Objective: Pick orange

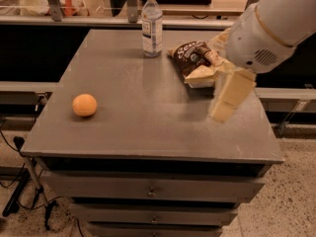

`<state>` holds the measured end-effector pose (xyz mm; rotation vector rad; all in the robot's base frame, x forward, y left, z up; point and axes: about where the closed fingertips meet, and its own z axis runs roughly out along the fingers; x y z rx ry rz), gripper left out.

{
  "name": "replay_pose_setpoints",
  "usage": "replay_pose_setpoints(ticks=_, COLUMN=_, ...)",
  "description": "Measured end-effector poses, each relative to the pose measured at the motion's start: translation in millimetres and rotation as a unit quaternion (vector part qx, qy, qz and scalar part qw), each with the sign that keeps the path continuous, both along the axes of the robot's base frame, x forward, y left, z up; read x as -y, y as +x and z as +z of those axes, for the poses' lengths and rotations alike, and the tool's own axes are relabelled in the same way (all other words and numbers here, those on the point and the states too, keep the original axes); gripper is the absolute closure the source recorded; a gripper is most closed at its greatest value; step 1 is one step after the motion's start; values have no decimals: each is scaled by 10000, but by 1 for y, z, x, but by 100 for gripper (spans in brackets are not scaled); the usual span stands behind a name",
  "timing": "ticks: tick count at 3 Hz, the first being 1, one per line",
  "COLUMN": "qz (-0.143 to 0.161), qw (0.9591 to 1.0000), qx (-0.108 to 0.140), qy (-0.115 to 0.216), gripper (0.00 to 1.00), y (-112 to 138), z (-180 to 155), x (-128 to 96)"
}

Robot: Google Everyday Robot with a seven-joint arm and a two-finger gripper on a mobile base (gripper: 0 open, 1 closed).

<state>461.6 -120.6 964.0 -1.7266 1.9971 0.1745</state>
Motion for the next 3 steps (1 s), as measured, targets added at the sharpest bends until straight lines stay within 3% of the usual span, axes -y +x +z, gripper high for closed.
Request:
replay_pose_setpoints(ticks=1, qz=432, qw=9950, qx=-51, qy=899, gripper=0, y=20, z=-17, x=-67)
replay_pose_setpoints(ticks=3, qz=442, qw=9935, qx=-7, qy=1046, gripper=0, y=23, z=-14, x=-76)
